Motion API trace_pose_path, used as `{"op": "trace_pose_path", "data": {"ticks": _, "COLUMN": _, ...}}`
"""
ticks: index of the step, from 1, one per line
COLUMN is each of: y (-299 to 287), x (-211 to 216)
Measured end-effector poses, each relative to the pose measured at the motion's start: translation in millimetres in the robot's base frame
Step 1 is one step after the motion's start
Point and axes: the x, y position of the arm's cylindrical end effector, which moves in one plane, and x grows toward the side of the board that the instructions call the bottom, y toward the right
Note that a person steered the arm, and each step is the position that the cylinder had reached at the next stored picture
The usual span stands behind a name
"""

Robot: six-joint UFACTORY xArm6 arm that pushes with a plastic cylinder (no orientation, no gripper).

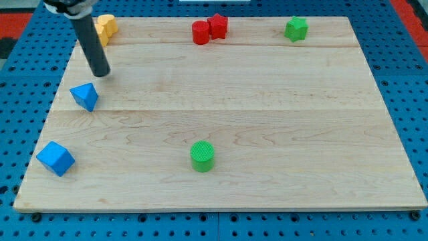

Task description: Push the blue triangle close to the blue cube

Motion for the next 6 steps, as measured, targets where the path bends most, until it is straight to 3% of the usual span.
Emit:
{"op": "trace_pose_path", "data": {"ticks": 2, "y": -1.4, "x": 127.9}}
{"op": "trace_pose_path", "data": {"ticks": 3, "y": -1.1, "x": 129.8}}
{"op": "trace_pose_path", "data": {"ticks": 4, "y": 32.1, "x": 89.1}}
{"op": "trace_pose_path", "data": {"ticks": 6, "y": 45.7, "x": 163.6}}
